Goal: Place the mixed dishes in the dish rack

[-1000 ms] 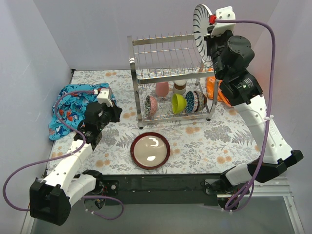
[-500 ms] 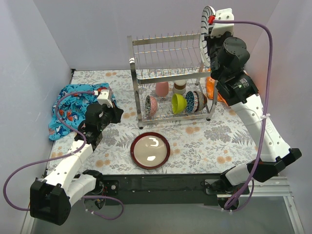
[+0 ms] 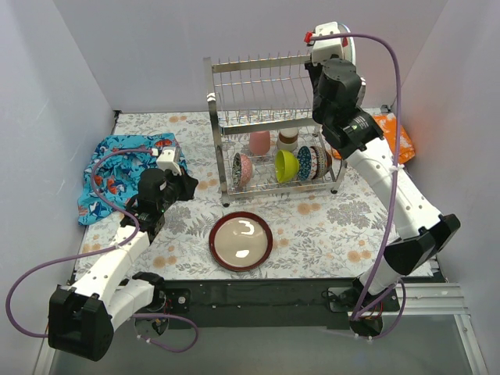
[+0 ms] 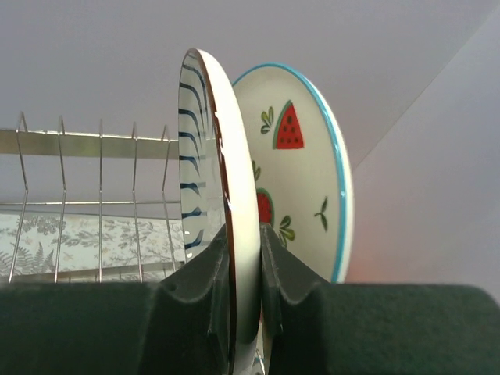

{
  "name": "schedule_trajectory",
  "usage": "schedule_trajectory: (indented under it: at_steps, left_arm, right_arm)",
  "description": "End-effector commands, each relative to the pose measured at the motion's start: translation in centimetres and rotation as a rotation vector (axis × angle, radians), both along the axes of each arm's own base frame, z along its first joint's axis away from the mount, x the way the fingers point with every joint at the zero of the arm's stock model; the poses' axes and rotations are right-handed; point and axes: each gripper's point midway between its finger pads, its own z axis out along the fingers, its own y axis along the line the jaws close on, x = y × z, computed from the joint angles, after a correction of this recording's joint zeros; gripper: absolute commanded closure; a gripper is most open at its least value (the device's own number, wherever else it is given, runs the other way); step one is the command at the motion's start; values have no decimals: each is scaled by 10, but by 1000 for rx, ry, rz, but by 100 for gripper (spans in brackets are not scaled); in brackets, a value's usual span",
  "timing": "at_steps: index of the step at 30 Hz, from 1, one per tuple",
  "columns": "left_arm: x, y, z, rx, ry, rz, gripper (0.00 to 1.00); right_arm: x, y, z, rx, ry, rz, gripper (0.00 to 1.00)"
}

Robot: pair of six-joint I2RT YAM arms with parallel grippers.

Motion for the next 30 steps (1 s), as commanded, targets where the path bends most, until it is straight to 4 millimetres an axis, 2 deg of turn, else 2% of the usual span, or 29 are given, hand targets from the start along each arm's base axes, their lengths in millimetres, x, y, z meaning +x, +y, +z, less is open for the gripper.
schedule_trajectory:
  at_steps: [1, 4, 5, 6, 7, 8, 10, 11, 14, 17, 24, 27, 28, 30]
  left_arm:
    - [-1, -1, 5, -9, -17, -7, 100]
    - [-3, -2, 2, -9, -10, -12, 99]
    - [-3, -3, 2, -11, -10, -19, 96]
    - [-4, -4, 1, -13, -4, -29, 90]
    - [-7, -8, 0, -20, 6, -49, 74]
    - [-11, -14, -1, -28, 15, -92, 68]
    - [-17, -22, -7, -38, 37, -143, 55]
    - [-20, -24, -11, -37, 47, -169, 48]
    - [-35, -39, -18, -56, 66, -284, 39]
    - [-42, -45, -29, -49, 114, -350, 35]
    - [-51, -50, -56, 15, 175, -463, 35]
    - [-59, -52, -66, 29, 180, -511, 36]
    - [-63, -53, -67, 28, 182, -528, 38]
    - [-68, -54, -71, 32, 188, -555, 40]
  right_arm:
    - [-5, -8, 28, 78, -94, -52, 99]
    - [-3, -4, 22, 76, -76, -48, 99]
    - [-3, -5, 23, 79, -76, -46, 89]
    - [-3, -1, 23, 93, -72, -29, 83]
    - [-6, -1, 27, 97, -67, -16, 77]
    - [-7, 1, 28, 100, -65, 1, 67]
    - [-14, 4, 35, 109, -63, 51, 54]
    - [-18, 5, 39, 110, -65, 73, 44]
    - [-30, 11, 43, 77, -48, 143, 37]
    - [-42, 7, 48, 69, -46, 158, 33]
    - [-76, -15, 78, 82, -114, 176, 30]
    - [-88, -21, 80, 69, -121, 192, 30]
    - [-88, -19, 68, 42, -92, 205, 30]
    - [-99, -19, 65, 25, -91, 250, 27]
